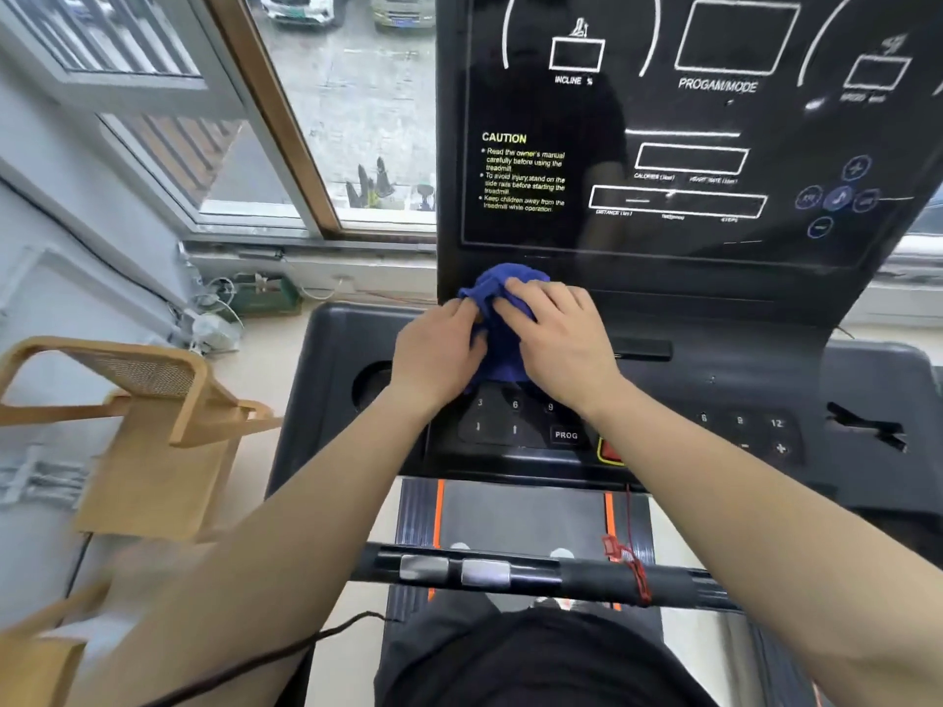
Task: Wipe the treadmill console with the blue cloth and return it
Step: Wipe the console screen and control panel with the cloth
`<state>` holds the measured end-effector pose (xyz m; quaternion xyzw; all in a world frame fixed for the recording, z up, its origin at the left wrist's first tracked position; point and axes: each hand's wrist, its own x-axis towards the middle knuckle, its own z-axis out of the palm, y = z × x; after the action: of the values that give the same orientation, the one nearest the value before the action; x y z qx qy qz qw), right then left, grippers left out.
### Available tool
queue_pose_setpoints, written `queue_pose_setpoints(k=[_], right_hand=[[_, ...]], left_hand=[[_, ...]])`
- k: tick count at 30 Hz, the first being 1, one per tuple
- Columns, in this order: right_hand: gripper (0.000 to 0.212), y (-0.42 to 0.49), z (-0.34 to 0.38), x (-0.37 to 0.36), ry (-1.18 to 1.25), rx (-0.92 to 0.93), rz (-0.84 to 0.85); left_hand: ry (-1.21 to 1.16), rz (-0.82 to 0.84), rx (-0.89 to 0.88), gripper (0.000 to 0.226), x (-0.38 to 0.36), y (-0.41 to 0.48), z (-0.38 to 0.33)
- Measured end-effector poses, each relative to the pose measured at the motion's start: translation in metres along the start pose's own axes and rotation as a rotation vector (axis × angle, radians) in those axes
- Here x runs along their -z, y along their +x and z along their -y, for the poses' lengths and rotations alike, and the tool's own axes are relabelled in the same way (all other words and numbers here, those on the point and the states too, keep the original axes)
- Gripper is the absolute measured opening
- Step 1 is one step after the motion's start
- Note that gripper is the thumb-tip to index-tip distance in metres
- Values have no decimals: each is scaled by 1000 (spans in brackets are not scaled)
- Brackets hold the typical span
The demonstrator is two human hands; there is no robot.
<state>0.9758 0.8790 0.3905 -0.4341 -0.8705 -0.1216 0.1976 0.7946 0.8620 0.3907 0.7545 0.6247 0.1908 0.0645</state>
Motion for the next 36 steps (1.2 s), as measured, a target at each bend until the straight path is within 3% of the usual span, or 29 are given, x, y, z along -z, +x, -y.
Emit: queue_pose_setpoints(k=[3, 6, 10, 12, 14, 16, 21, 26, 31, 36], right_hand=[[41, 2, 10, 11, 11, -54, -3], [46, -7, 15, 12, 63, -189, 108], [67, -48, 35, 1, 96, -249, 460], [72, -68, 53, 0, 99, -272, 545], [69, -89, 68, 3, 73, -306, 542], [67, -111, 81, 8, 41, -322, 536], [71, -113, 64, 4, 32, -218, 548], [72, -72, 23, -2, 7, -219, 596], [75, -119, 57, 15, 82, -288, 566], [77, -119, 73, 5, 93, -111, 550]], left_hand=[[9, 90, 46, 21, -3, -6, 1], [91, 189, 45, 25, -2, -15, 8], [154, -24, -66, 17, -11, -33, 2], [71, -21, -98, 23, -23, -42, -2], [119, 205, -249, 51, -40, -57, -3], [164, 368, -390, 58, -50, -78, -2], [174, 274, -448, 54, -41, -82, -3], [153, 280, -228, 61, -41, -39, -14], [197, 340, -268, 62, -45, -82, -22], [193, 373, -208, 65, -30, -118, -10]])
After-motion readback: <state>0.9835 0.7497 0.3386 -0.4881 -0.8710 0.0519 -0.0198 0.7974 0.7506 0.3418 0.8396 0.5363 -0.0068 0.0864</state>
